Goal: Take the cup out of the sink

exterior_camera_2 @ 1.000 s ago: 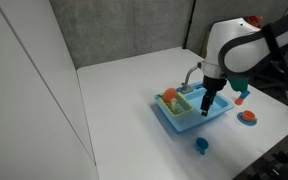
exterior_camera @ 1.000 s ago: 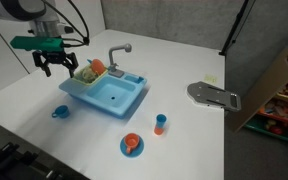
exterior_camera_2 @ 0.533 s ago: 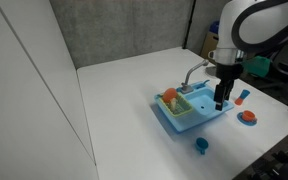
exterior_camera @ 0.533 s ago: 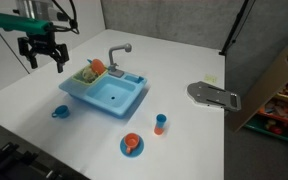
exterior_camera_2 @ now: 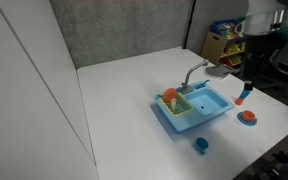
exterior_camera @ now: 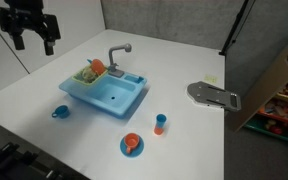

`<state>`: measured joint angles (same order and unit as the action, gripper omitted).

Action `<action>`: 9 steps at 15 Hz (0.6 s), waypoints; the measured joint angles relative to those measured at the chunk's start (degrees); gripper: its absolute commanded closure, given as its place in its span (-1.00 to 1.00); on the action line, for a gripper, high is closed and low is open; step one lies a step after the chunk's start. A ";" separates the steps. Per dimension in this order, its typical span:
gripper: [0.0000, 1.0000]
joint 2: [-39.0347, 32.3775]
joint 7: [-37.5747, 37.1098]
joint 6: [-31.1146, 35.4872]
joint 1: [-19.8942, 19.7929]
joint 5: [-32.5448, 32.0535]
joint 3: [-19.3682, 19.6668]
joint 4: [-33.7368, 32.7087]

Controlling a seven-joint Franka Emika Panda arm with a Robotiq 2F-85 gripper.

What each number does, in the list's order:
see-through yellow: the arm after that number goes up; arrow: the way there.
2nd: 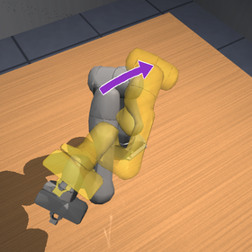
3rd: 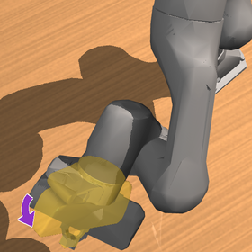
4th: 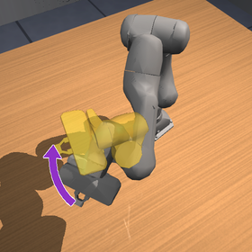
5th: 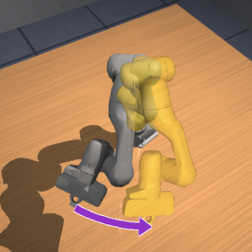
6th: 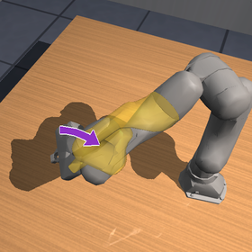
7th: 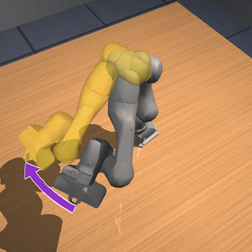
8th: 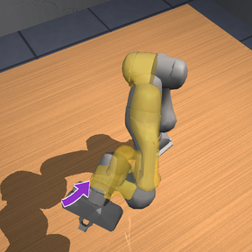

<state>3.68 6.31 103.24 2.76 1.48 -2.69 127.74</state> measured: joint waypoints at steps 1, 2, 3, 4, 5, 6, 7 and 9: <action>-1.00 1.65 -0.44 -1.46 -0.23 -0.57 0.32 -0.11; -1.00 3.33 -0.95 -2.81 -0.46 -1.24 0.54 -0.24; -1.00 5.04 -1.65 -4.08 -0.63 -1.87 0.70 -0.41; -1.00 6.59 -2.29 -5.12 -0.79 -2.37 0.80 -0.60; -1.00 8.24 -2.95 -6.24 -0.98 -2.85 0.85 -0.88; -1.00 9.76 -3.67 -7.28 -1.17 -3.28 0.86 -1.25; -1.00 11.19 -4.50 -8.30 -1.34 -3.65 0.87 -1.73; -1.00 13.79 -6.44 -9.61 -1.73 -4.31 0.92 -2.49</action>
<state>17.47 -0.12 93.64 1.04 -2.83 -1.78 125.24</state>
